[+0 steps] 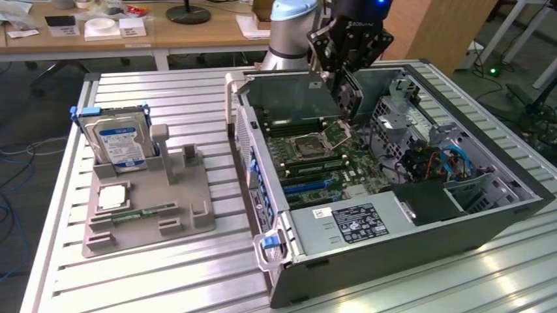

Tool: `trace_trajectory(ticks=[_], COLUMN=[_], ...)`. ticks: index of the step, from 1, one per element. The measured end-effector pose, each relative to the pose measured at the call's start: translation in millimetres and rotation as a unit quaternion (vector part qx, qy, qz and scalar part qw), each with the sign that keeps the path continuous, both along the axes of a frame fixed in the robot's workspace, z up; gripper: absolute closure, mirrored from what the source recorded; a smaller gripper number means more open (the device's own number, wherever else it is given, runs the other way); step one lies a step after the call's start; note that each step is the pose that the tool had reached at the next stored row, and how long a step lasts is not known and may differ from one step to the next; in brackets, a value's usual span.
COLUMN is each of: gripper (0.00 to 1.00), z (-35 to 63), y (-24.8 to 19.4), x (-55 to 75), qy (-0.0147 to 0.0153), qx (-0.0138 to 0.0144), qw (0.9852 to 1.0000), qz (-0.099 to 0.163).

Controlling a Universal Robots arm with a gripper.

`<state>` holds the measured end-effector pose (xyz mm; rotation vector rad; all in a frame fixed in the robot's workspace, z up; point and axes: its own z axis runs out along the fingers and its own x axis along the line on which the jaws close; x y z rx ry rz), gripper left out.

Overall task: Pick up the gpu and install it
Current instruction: 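Pick up the gpu and move the gpu toward the slot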

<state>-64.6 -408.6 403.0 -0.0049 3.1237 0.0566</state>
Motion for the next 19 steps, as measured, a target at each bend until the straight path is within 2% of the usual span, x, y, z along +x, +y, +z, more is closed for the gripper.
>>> trace_trajectory(ticks=[13, 19], gripper=[0.73, 0.73], z=[-1.4, -1.6], y=[0.0, 0.0], x=[36.1, 37.6], qy=[0.0000, 0.0000], qx=[0.0000, 0.0000], qw=[1.0000, 1.0000], qz=[0.000, 0.000])
